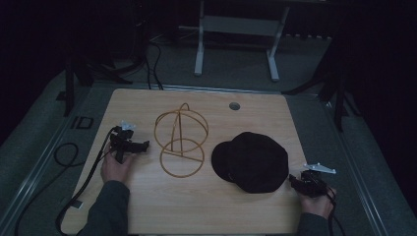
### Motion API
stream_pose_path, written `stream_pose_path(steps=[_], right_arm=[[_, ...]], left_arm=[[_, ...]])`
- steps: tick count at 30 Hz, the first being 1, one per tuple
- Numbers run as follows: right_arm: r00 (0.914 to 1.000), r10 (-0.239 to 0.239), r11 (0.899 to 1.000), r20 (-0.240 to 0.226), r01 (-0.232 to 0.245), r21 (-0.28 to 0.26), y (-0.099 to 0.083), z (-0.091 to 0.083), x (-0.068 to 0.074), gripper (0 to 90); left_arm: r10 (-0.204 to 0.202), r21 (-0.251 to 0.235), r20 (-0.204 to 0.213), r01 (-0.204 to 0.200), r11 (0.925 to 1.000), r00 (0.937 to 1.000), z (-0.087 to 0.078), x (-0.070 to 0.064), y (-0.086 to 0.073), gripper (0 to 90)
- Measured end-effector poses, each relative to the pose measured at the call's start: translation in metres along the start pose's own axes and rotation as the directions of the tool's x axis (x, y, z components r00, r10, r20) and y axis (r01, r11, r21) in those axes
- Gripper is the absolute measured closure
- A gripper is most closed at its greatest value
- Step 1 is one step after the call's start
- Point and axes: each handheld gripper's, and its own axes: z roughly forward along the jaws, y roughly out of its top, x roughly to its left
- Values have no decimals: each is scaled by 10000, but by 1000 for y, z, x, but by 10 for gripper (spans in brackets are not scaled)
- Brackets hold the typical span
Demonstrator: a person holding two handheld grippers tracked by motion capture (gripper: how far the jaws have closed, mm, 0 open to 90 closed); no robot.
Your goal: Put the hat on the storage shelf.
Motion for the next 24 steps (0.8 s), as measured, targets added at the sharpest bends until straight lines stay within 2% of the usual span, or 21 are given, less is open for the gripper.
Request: stream_pose_path(steps=[8, 16, 24], right_arm=[[9996, -266, 9996, -28, 266, 57, 5, -3, 3, 497], [9998, 1, 10000, -183, -2, -38, 7, -10, 3, 502], [9998, -189, 9997, -40, 188, -121, 8, -18, 7, 515]], left_arm=[[-4, 17, -2, 4, 10000, 10000, 0, 0, 0, 23], [-6, 16, -2, 6, 10000, 10000, 0, 0, 0, 24], [-7, 12, -5, 7, 10000, 10000, 0, 0, 0, 24]])
